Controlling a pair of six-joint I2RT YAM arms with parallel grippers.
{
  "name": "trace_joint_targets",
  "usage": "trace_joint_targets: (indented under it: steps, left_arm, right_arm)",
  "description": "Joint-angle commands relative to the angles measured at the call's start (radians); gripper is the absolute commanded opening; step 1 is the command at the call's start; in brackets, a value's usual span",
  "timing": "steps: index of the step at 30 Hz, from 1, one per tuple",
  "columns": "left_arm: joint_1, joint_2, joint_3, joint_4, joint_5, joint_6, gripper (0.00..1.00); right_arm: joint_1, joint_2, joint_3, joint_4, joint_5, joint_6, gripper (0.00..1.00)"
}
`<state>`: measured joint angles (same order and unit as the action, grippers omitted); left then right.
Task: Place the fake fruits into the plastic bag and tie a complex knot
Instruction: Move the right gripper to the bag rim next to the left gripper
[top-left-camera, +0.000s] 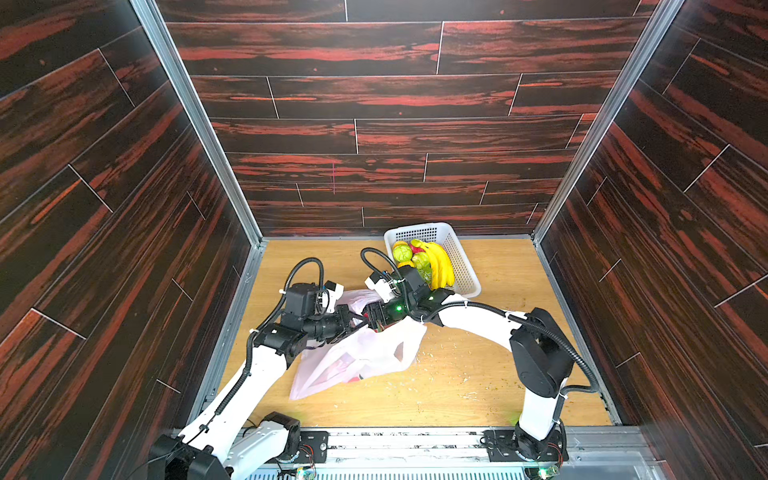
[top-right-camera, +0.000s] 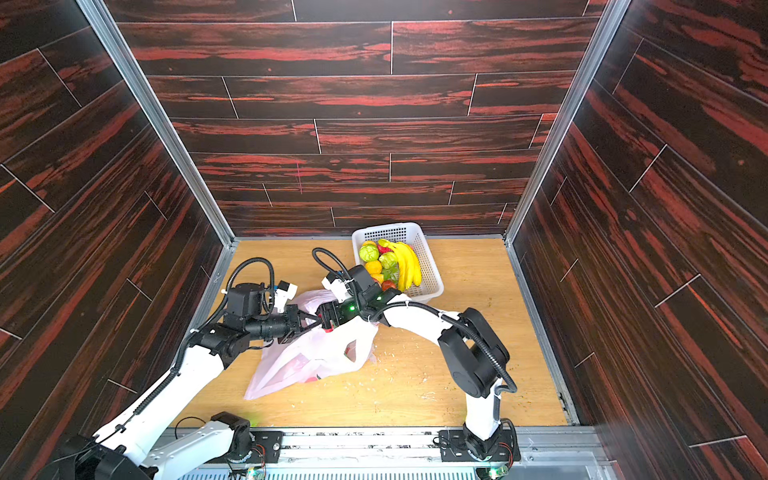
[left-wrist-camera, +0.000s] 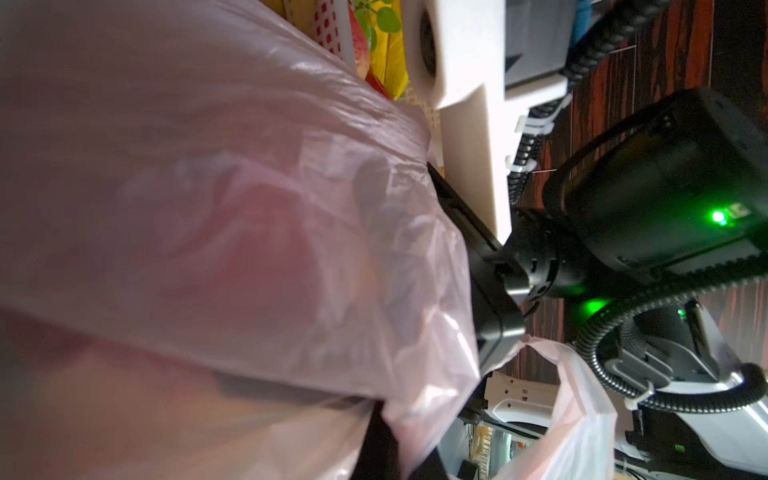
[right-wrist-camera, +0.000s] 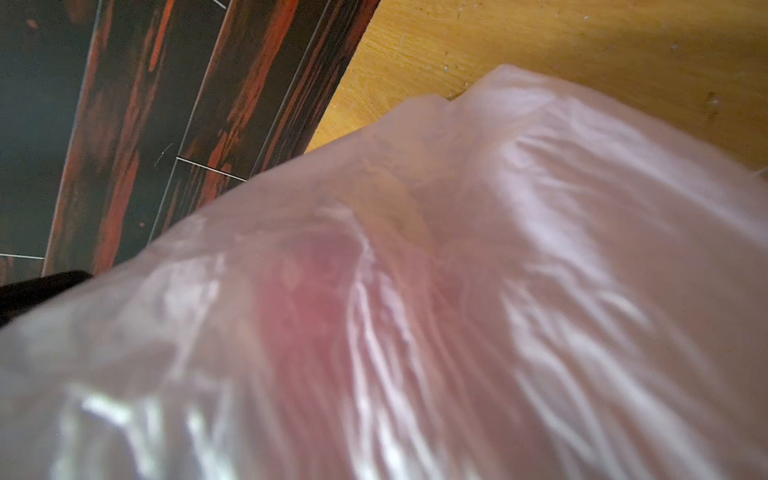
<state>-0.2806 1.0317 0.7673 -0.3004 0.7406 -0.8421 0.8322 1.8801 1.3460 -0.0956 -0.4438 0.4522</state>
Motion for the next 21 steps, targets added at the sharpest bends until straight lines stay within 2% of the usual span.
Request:
trace_joint_targets:
  steps: [1,5,13,21]
  left_arm:
    - [0.032,-0.046,-0.033,0.034,-0.004,-0.052,0.0]
    - [0.065,-0.078,-0.056,0.055,-0.005,-0.084,0.0]
    - [0.075,-0.094,-0.063,0.058,0.002,-0.097,0.0]
    - [0.083,-0.11,-0.059,0.051,-0.004,-0.098,0.0]
  right_arm:
    - [0.032,0.018,0.023,0.069,-0.005,-0.03,0.81]
    - [0.041,0.005,-0.04,0.161,-0.012,-0.081,0.81]
    - [0.077,-0.037,-0.123,0.266,0.03,-0.305,0.82]
    - [0.077,-0.102,-0.272,0.442,0.039,-0.433,0.82]
